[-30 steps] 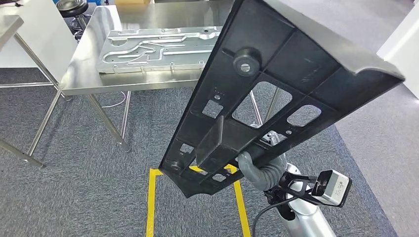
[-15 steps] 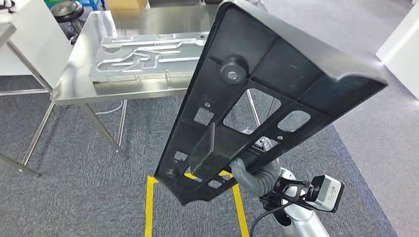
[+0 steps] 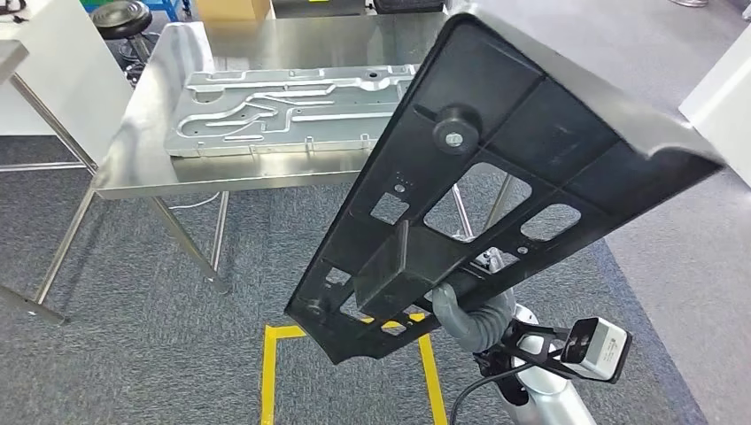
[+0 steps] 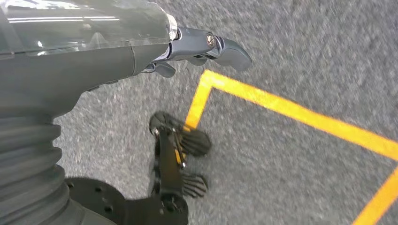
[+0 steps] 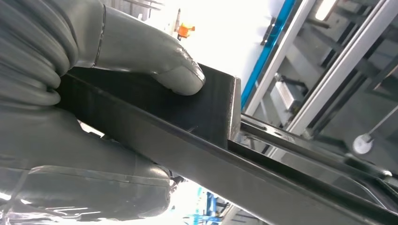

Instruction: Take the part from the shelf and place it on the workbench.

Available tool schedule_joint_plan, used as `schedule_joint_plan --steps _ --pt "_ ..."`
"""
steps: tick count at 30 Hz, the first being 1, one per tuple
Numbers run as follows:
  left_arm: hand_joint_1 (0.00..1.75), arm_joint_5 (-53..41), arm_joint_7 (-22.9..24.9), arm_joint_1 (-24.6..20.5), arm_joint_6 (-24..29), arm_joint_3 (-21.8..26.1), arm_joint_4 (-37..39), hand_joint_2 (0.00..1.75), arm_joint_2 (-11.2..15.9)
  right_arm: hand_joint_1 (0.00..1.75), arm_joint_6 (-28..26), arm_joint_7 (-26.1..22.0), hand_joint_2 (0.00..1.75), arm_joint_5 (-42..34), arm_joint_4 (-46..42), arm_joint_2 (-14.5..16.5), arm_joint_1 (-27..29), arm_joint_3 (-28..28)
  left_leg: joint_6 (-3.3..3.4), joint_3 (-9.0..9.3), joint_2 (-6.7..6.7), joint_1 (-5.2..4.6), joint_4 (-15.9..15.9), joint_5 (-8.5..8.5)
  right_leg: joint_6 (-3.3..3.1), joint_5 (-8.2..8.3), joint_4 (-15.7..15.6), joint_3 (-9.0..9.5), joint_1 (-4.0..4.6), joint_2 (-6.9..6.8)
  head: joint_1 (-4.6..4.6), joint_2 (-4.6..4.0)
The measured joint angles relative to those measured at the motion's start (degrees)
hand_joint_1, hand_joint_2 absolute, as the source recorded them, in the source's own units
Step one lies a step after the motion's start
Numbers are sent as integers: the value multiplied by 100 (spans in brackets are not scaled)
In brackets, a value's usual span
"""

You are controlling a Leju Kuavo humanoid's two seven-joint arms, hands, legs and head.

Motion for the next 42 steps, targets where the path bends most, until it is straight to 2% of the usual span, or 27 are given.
schedule_joint_plan --steps 2,4,6,8,9,10,11,12,13,15,16,19,21,23,24,25,26,28,30,32,34,35,36,39,40,41,42 --pt "0 0 -4 -7 3 0 0 175 -3 175 4 -13 175 -19 2 -8 19 -24 -73 28 1 -3 32 -21 -53 -25 -42 41 8 11 0 0" --pt "0 -1 -9 -9 8 -1 0 175 -4 175 10 -21 175 -38 -6 -13 29 -45 -134 -8 3 10 221 -75 -113 -53 -81 140 -14 19 1 0" --pt "0 -4 -10 -17 11 -1 0 175 -1 175 15 -30 175 -51 -13 -15 45 -56 -184 -303 5 36 783 -265 -157 -103 -101 232 -28 13 0 0" --pt "0 -7 -10 -11 12 0 0 175 3 175 15 -53 175 -58 -14 -17 85 -63 -227 -749 5 56 1466 -516 -173 -171 -99 296 -28 11 -1 0" --pt "0 -7 -10 0 12 0 0 175 4 175 15 -66 175 -60 -15 -19 111 -69 -234 -901 6 67 1631 -546 -170 -207 -97 335 -29 17 -1 0" --pt "0 -6 -10 13 12 0 0 175 4 175 15 -79 175 -61 -19 -21 134 -75 -241 -955 7 78 1590 -451 -163 -244 -95 383 -31 25 -1 0" --pt "0 -6 -10 21 12 1 0 175 6 175 15 -86 175 -62 -22 -24 152 -81 -241 -907 8 89 1344 -237 -151 -285 -95 440 -34 33 -1 0" --pt "0 -5 -10 28 13 1 0 175 9 175 15 -90 175 -64 -25 -27 163 -88 -240 -788 10 98 947 47 -130 -329 -94 498 -38 39 -1 0" --pt "0 -4 -9 30 13 1 0 175 11 175 15 -93 175 -66 -28 -29 169 -97 -240 -671 14 92 580 230 -103 -369 -92 549 -38 40 0 0" --pt "0 -6 -8 21 11 0 0 175 15 175 15 -110 175 -72 -32 -33 176 -114 -184 -536 25 64 165 353 -31 -433 -90 592 -34 40 0 0" --pt "0 -6 -7 18 11 0 0 175 14 175 17 -119 175 -74 -36 -34 186 -121 -143 -526 27 51 143 304 9 -443 -72 603 -27 39 1 0" --pt "0 -4 -1 26 10 1 0 175 13 175 36 -141 175 -86 -52 -34 200 -148 -28 -425 21 62 96 328 108 -504 92 598 -37 29 0 0" --pt "0 -4 1 20 8 4 0 175 14 175 61 -164 175 -119 -62 -36 180 -180 25 -366 21 63 77 303 140 -696 589 322 -56 22 -1 0" --pt "0 -4 -2 15 0 8 0 175 17 175 92 -185 175 -168 -64 -43 168 -222 64 -327 20 48 78 252 157 -966 1312 -158 -61 22 -1 0" --pt "0 -4 -3 18 -3 9 0 175 19 175 105 -189 175 -186 -64 -51 174 -243 73 -293 17 39 78 219 162 -1019 1533 -346 -62 21 -1 0" --pt "0 -4 -3 23 -4 10 0 175 21 175 116 -190 175 -197 -66 -59 183 -262 76 -248 11 31 78 181 155 -966 1572 -446 -62 21 -1 0" --pt "0 -4 -3 28 -3 11 0 175 21 175 124 -190 175 -202 -69 -65 193 -277 75 -189 4 23 78 139 132 -786 1395 -438 -59 22 -1 0" --pt "0 -4 -3 32 -2 13 0 175 20 175 133 -189 175 -207 -81 -69 205 -295 59 -68 -6 7 73 46 56 -255 677 -228 -33 19 0 0" --pt "0 -4 2 23 3 15 0 175 14 175 140 -190 175 -211 -91 -69 208 -299 13 2 -10 -8 68 -33 -14 -44 163 -76 15 6 2 0" --pt "0 -4 8 20 10 21 0 175 9 175 146 -190 175 -218 -106 -69 215 -301 -64 45 -8 -16 116 -53 -64 -73 57 -26 37 3 4 0" --pt "0 -4 8 23 15 36 0 175 10 175 166 -189 175 -224 -128 -67 211 -306 -132 72 0 -8 233 -93 -115 -47 1 98 9 11 4 0" --pt "0 -5 5 19 16 45 0 175 11 175 182 -189 175 -225 -138 -65 197 -310 -159 22 1 -2 373 -160 -143 -74 -28 166 -8 9 4 0" --pt "0 -7 2 10 17 54 0 175 13 175 197 -189 175 -226 -151 -64 189 -313 -182 -107 2 10 615 -269 -161 -91 -49 222 -20 7 3 0" --pt "0 -9 -8 7 17 61 0 175 15 175 198 -190 175 -218 -186 -65 200 -332 -250 -718 3 50 1508 -640 -186 -177 -56 316 -26 5 2 0" --pt "0 -9 -9 19 15 61 0 175 15 175 191 -191 175 -209 -200 -66 217 -342 -269 -842 3 66 1591 -643 -182 -214 -55 354 -29 11 2 0" --pt "0 -8 -10 32 14 61 0 175 16 175 180 -193 175 -201 -216 -66 234 -351 -287 -878 4 81 1486 -523 -172 -253 -54 403 -34 19 2 0" --pt "0 -8 -10 40 13 61 0 175 19 175 169 -200 175 -194 -238 -67 251 -359 -297 -830 5 92 1204 -280 -157 -296 -53 460 -39 25 2 0"
